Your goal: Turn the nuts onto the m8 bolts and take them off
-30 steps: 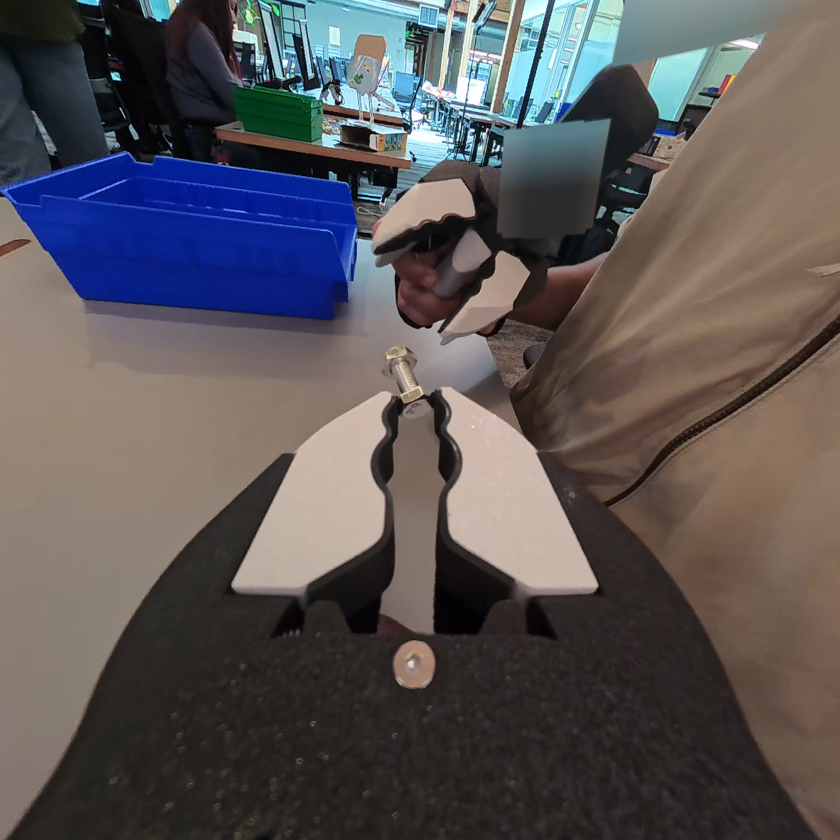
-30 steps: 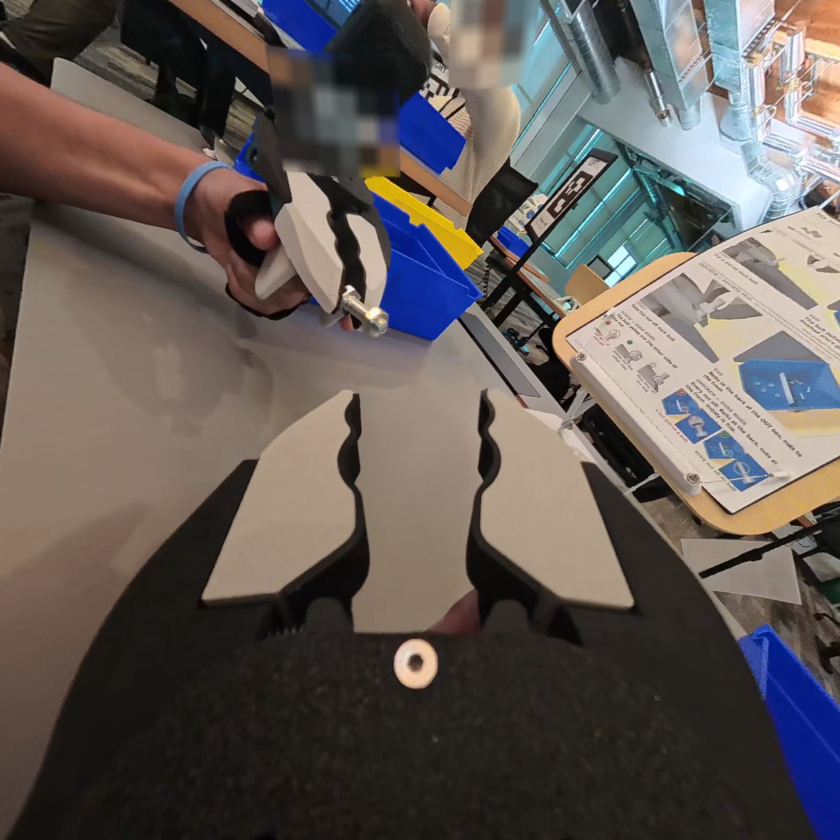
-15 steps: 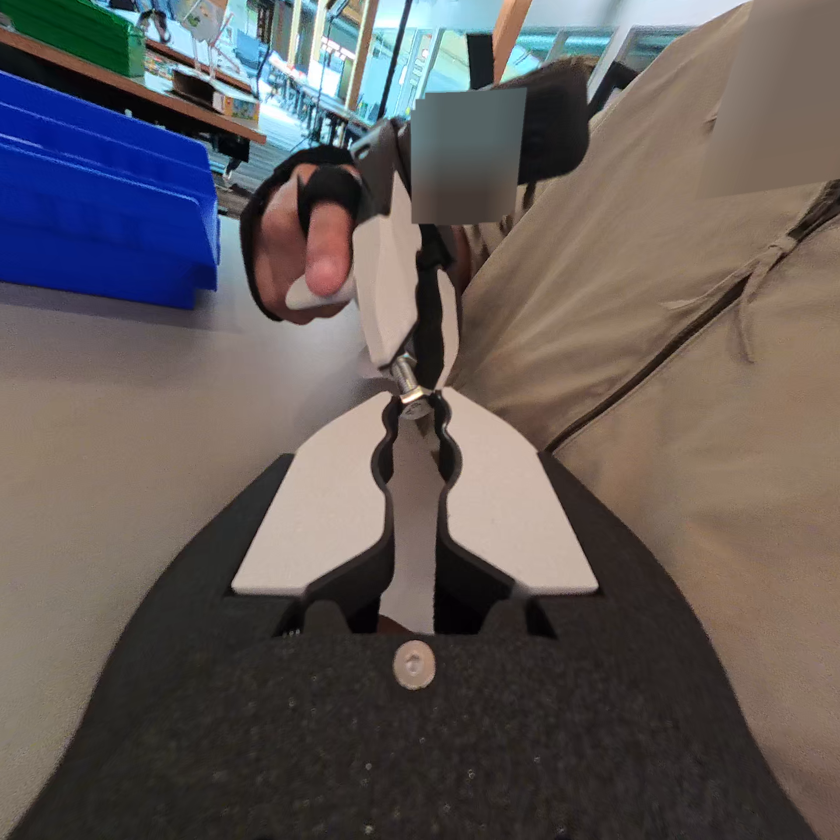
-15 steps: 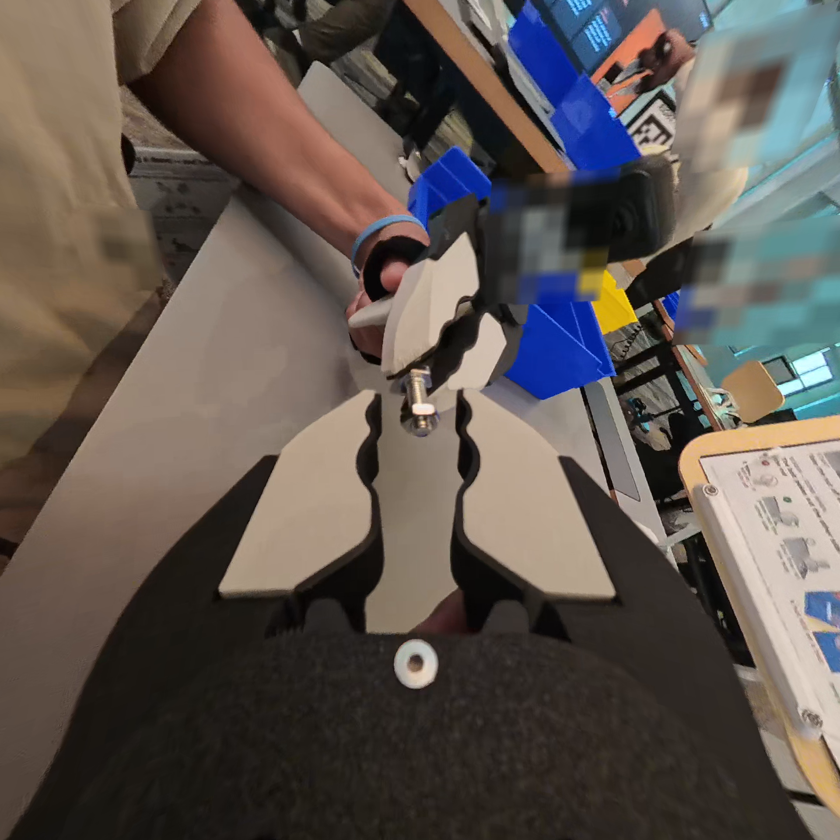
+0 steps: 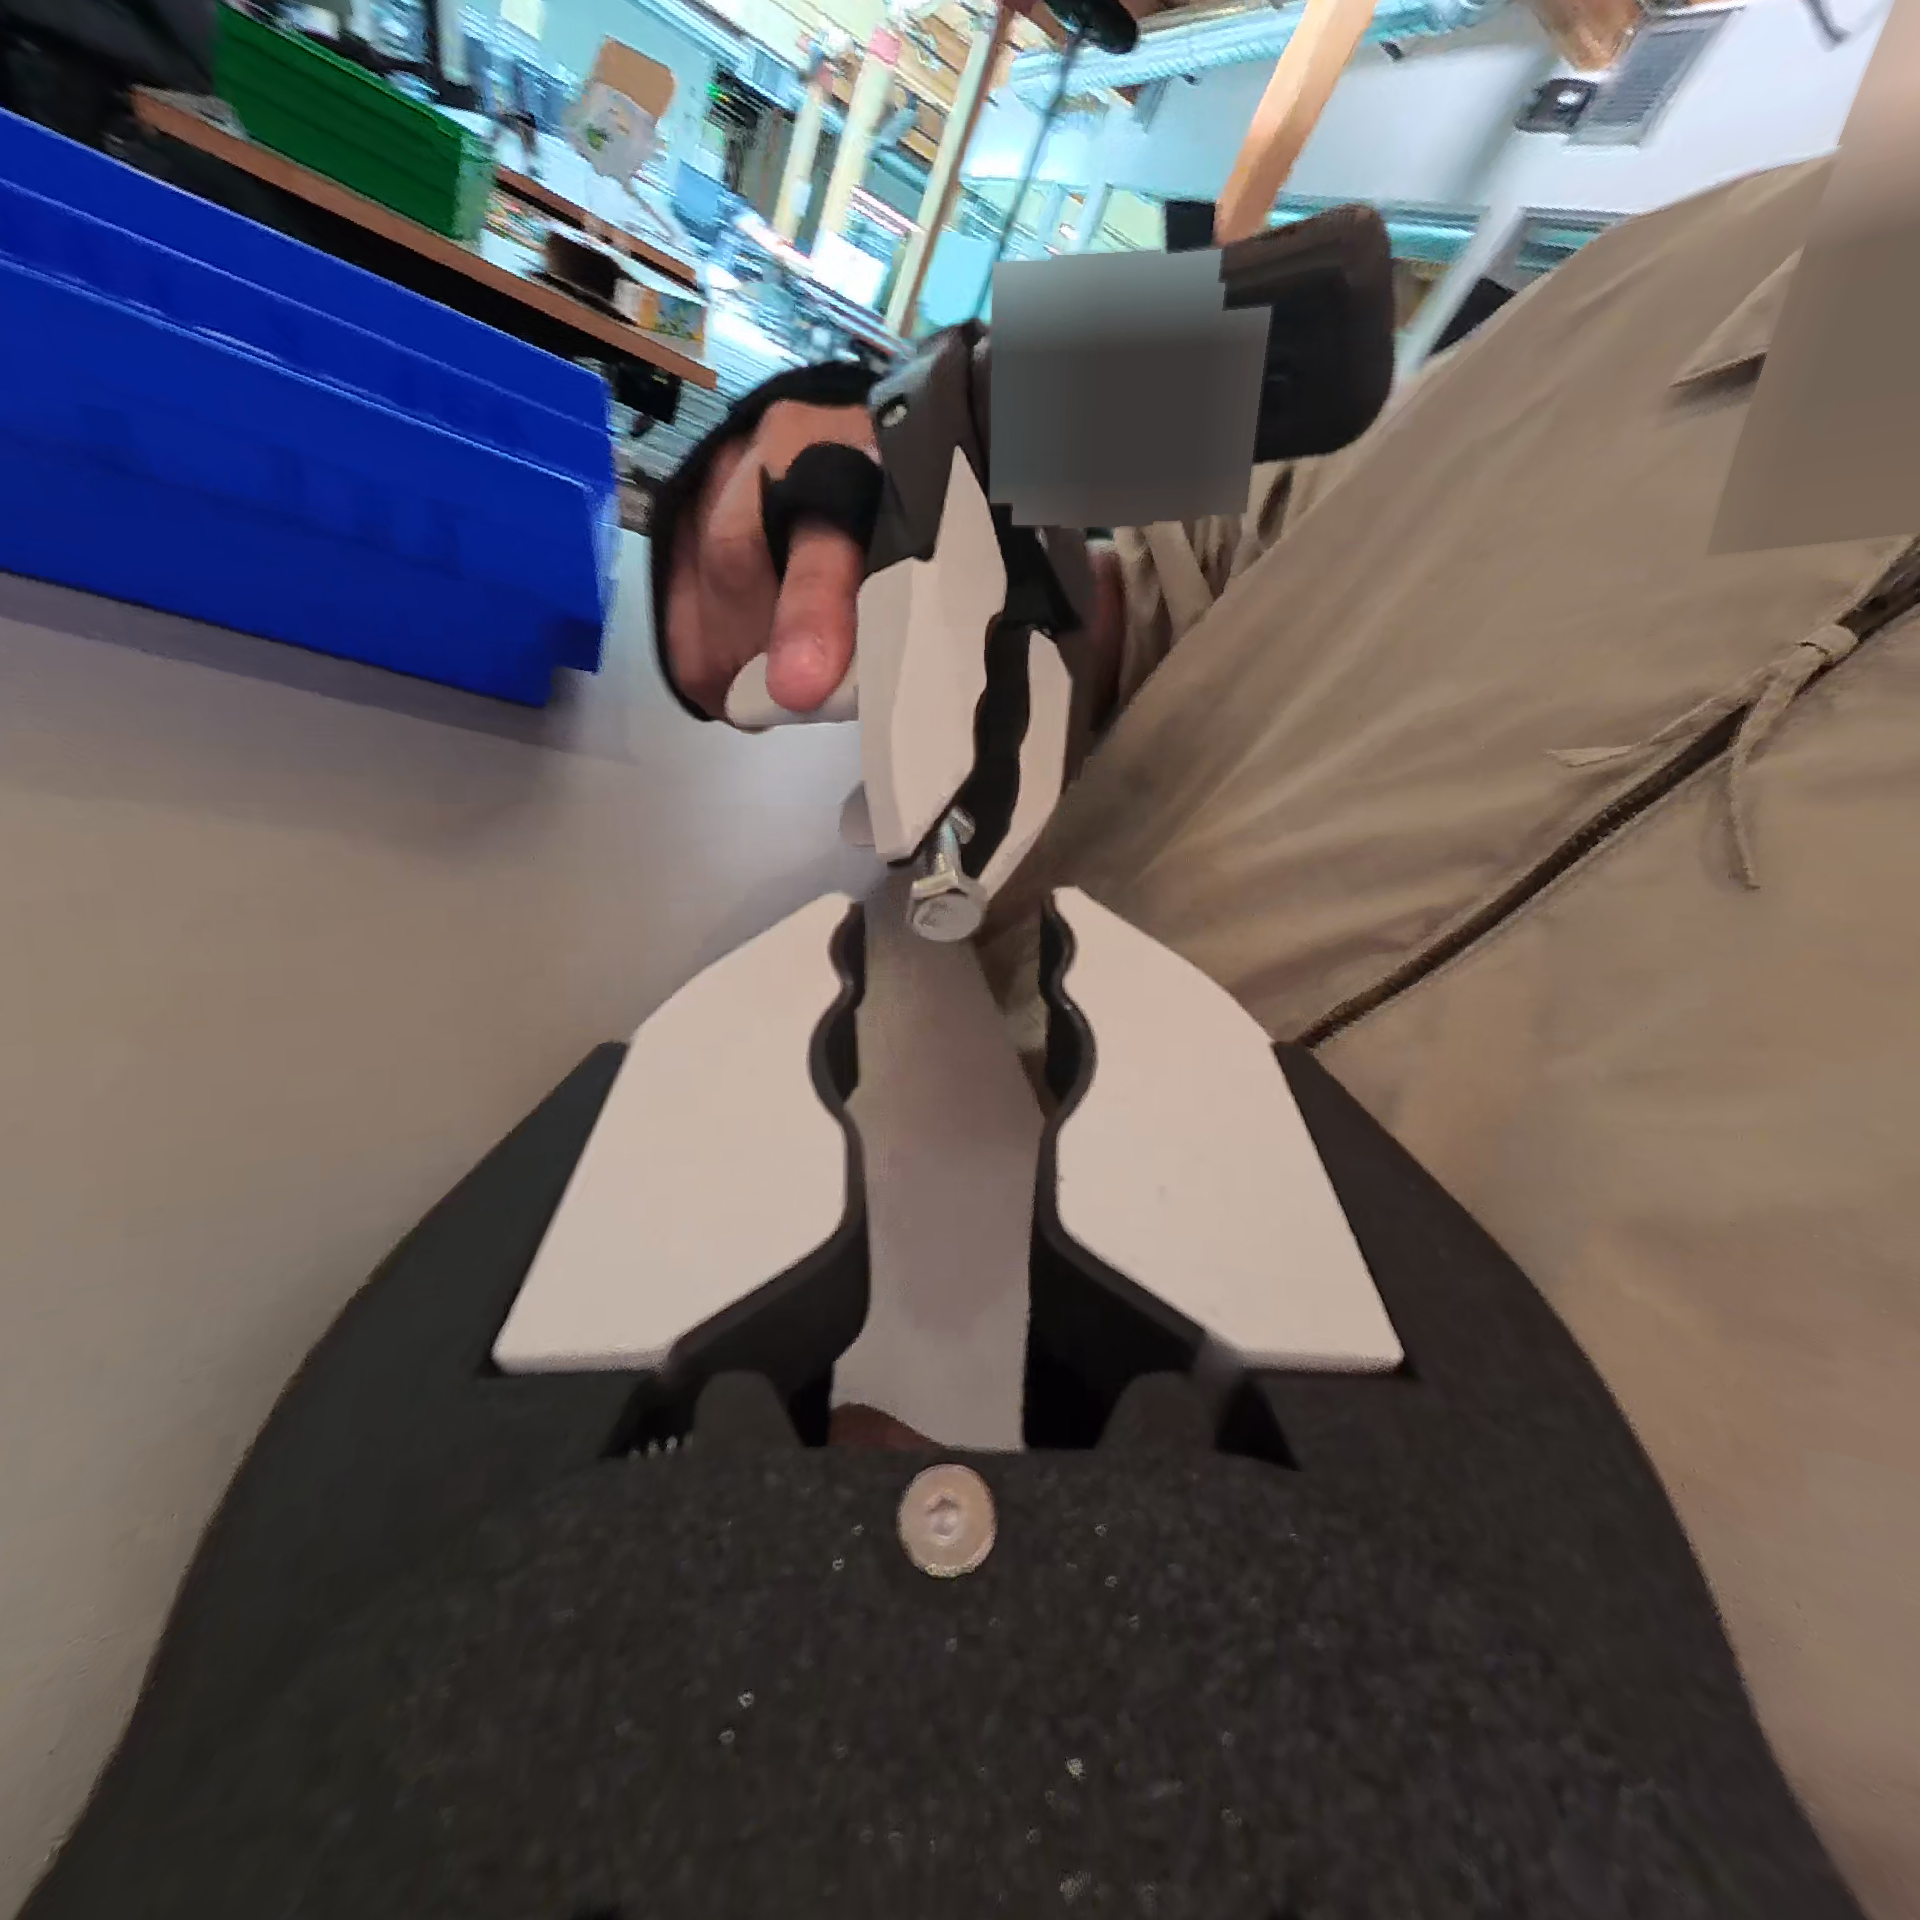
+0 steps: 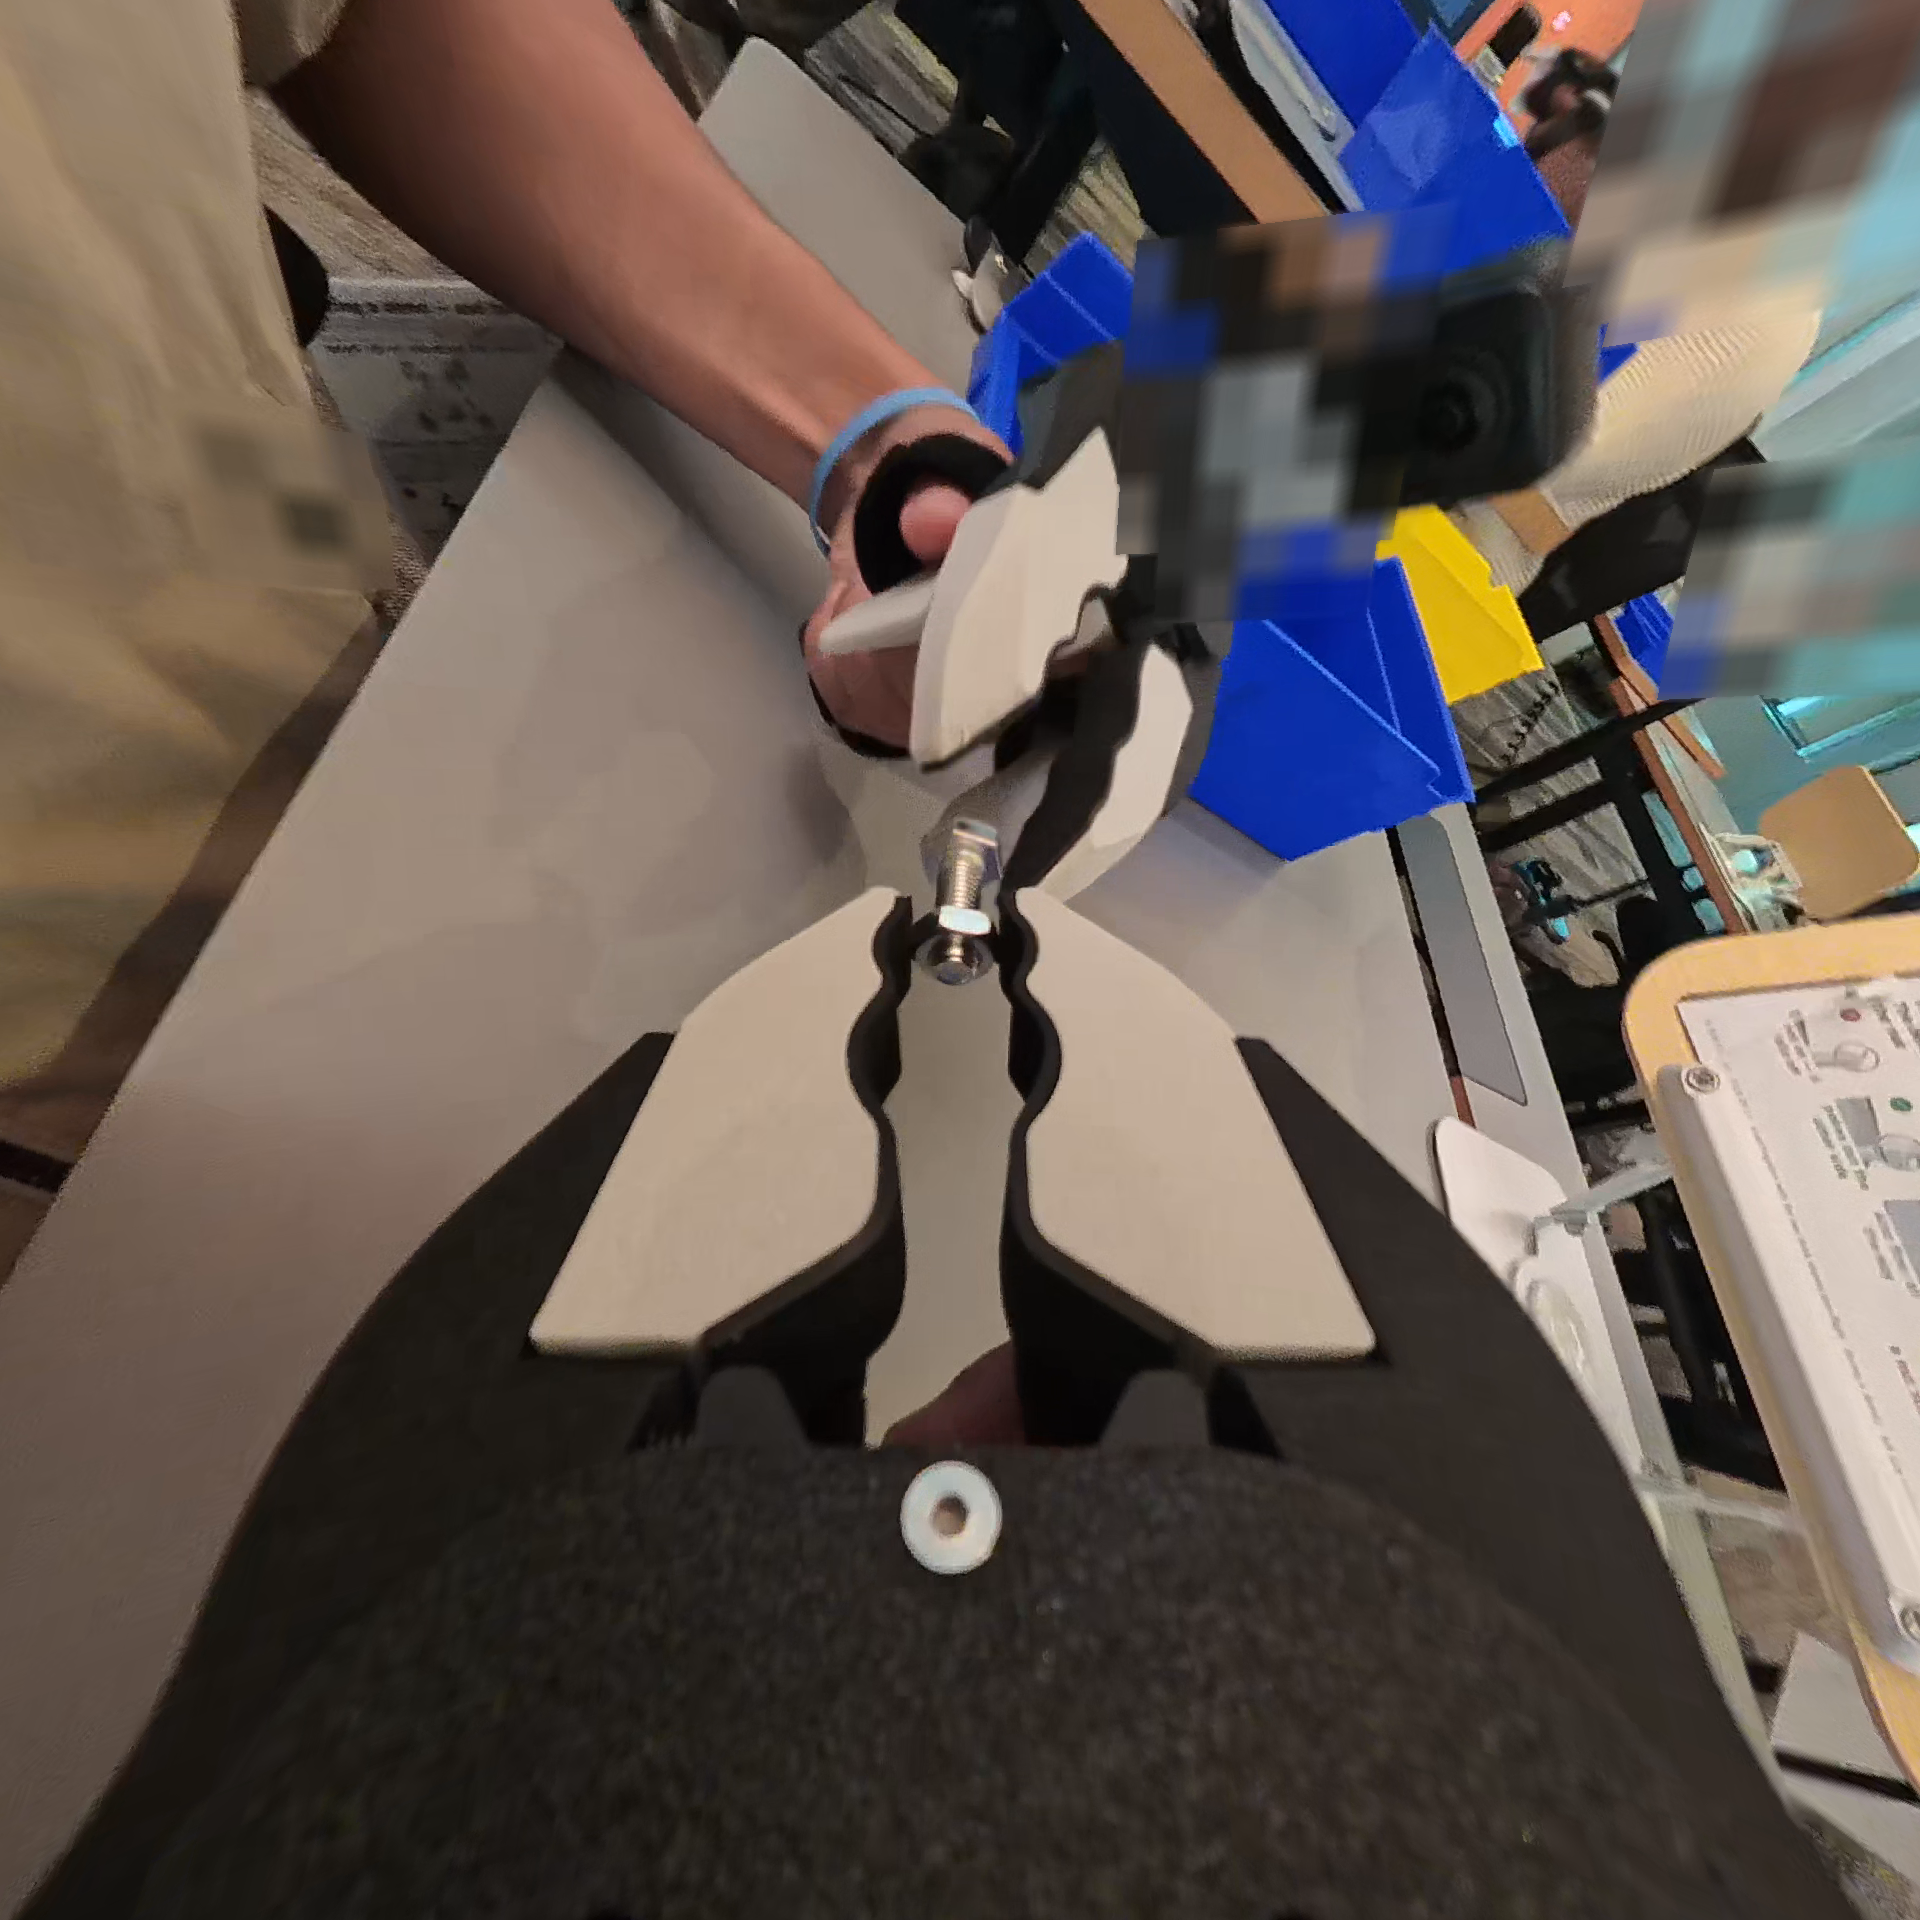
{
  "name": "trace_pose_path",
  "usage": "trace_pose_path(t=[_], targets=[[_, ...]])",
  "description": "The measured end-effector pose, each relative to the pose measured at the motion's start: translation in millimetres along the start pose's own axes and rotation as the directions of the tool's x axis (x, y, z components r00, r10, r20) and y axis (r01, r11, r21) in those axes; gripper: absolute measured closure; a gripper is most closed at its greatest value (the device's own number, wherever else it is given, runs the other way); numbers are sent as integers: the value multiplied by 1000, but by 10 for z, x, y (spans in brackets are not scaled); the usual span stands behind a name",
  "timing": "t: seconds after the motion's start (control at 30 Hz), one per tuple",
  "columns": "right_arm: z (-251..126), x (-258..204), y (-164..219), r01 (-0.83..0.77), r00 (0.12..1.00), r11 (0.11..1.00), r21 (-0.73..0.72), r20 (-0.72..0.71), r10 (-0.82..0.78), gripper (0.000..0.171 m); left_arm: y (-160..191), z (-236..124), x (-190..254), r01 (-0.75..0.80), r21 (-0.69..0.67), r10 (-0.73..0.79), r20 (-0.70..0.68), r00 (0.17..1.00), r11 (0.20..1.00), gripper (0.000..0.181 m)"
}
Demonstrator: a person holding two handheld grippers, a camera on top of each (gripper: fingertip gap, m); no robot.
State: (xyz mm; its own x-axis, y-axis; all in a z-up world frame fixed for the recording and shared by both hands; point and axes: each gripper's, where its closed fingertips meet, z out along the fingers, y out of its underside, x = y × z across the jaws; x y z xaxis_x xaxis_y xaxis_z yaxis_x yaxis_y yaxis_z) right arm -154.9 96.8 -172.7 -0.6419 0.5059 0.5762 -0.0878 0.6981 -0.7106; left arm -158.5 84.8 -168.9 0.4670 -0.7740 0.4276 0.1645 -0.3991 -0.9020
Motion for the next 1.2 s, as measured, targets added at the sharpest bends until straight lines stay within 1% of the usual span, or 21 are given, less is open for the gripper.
trace_pose_path(t=[0.03, 0.1, 0.13, 0.17, 0.2, 0.23, 0.27, 0.3, 0.37, 0.4, 0.43, 0.47, 0.57, 0.63, 0.73, 0.83, 0.93, 1.0, 1.1, 1.17, 1.2], targets=[[-6, 32, 47, -15, 1000, 1000, -17, -14, 15, 155, -79, -24, -87, -16, 13, 16, 61, 998, 1000, 145], [-20, 108, 178, -71, 996, 996, -60, -57, 68, 155, -170, -175, -265, -73, 57, 56, 250, 966, 996, 141], [-35, 140, 244, -115, 990, 990, -79, -94, 107, 155, -217, -272, -386, -108, 71, 74, 375, 924, 992, 140], [-42, 183, 344, -176, 978, 979, -107, -133, 161, 155, -250, -375, -487, -155, 66, 103, 498, 861, 986, 137], [-51, 233, 465, -237, 960, 961, -143, -185, 209, 155, -284, -487, -580, -208, 53, 131, 618, 775, 977, 135], [-67, 283, 590, -290, 938, 940, -180, -246, 242, 155, -313, -604, -666, -253, 33, 149, 730, 667, 967, 130], [-83, 307, 705, -351, 913, 912, -213, -297, 282, 155, -322, -716, -735, -280, 9, 153, 821, 550, 960, 129], [-101, 328, 806, -419, 879, 877, -233, -347, 328, 155, -306, -824, -798, -284, -18, 144, 892, 429, 959, 127], [-147, 374, 945, -550, 791, 807, -217, -445, 419, 155, -232, -1032, -878, -260, -75, 126, 974, 186, 963, 122], [-170, 387, 1002, -612, 740, 766, -198, -484, 466, 155, -176, -1088, -896, -237, -87, 115, 988, 107, 967, 120], [-195, 402, 1046, -664, 688, 728, -168, -518, 508, 155, -116, -1114, -902, -212, -87, 101, 993, 57, 973, 119], [-214, 411, 1070, -703, 643, 698, -137, -543, 541, 155, -68, -1120, -912, -198, -75, 82, 996, 27, 977, 118], [-251, 431, 1081, -755, 555, 653, -56, -586, 591, 155, 58, -1092, -936, -160, -73, 75, 997, 3, 984, 119], [-247, 417, 1076, -767, 529, 641, -27, -591, 609, 155, 91, -1080, -951, -142, -41, 44, 999, 19, 989, 121], [-247, 372, 1089, -769, 520, 639, -25, -605, 603, 155, 96, -1081, -964, -140, -46, 48, 999, 12, 989, 121], [-249, 343, 1120, -776, 511, 630, -30, -614, 601, 155, 116, -1070, -976, -133, -22, 27, 999, 33, 991, 121], [-384, 418, 1083, -767, 501, 642, -21, -645, 577, 155, 131, -1047, -978, -140, -26, 32, 999, 43, 990, 121], [-641, 587, 1014, -746, 481, 666, -2, -692, 538, 155, 120, -1022, -957, -150, -39, 47, 998, 49, 988, 121], [-1313, 968, 1001, -719, 404, 694, 33, -793, 456, 155, 119, -953, -930, -160, -54, 65, 996, 65, 986, 122], [-1815, 1200, 1150, -730, 330, 681, 51, -847, 416, 155, 122, -899, -912, -162, -47, 62, 994, 87, 986, 122], [-2041, 1290, 1298, -744, 297, 667, 43, -872, 388, 155, 125, -867, -904, -164, -45, 63, 993, 101, 985, 122]])
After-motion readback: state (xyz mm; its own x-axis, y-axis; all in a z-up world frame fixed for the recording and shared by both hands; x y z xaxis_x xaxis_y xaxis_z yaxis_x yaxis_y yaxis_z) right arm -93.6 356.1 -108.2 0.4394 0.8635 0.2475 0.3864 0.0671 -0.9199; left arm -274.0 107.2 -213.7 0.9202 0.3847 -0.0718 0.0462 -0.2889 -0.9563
